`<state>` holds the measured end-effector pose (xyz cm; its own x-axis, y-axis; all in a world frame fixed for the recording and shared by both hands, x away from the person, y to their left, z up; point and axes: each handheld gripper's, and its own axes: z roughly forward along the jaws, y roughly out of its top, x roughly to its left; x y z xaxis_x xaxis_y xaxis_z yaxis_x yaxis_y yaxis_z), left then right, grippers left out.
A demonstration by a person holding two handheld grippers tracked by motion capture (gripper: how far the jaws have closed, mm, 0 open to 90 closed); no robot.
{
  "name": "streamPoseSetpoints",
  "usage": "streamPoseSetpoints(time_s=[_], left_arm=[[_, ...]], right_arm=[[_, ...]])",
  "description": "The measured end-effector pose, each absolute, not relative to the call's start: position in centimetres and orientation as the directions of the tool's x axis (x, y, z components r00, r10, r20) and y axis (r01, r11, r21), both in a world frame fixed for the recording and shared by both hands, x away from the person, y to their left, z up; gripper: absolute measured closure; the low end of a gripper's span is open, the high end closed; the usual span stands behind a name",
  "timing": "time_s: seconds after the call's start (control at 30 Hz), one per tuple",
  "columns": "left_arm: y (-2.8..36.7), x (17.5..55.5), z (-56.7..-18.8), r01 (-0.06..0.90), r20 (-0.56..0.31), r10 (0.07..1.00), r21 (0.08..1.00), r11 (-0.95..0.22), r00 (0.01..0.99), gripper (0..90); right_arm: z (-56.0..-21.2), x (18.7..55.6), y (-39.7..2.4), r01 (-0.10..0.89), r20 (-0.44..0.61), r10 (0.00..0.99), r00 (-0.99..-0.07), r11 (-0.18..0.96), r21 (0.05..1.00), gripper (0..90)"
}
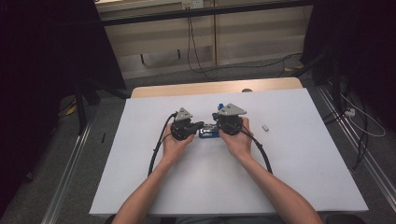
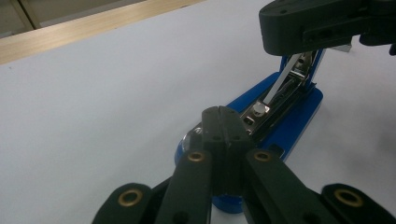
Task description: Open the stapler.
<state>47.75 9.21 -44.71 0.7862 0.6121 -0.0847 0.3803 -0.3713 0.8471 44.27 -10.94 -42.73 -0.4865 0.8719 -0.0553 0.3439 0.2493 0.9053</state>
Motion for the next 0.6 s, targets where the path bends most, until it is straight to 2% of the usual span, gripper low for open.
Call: streamPoseSetpoints(time_s=[0.4, 0.6], left_arm=[[9.16, 47.65, -44.72, 0.376, -0.077, 0.611, 0.846, -0.378, 0.788, 90.0], [9.16, 47.64, -44.74, 0.375, -0.078, 0.611, 0.847, -0.376, 0.788, 90.0]], right_arm=[[-42.56, 44.09, -11.6, 0.347, -0.041, 0.877, -0.478, 0.232, 0.909, 90.0], [-42.23, 43.94, -11.64, 0.321, -0.071, 0.881, -0.467, 0.243, 0.915, 90.0]])
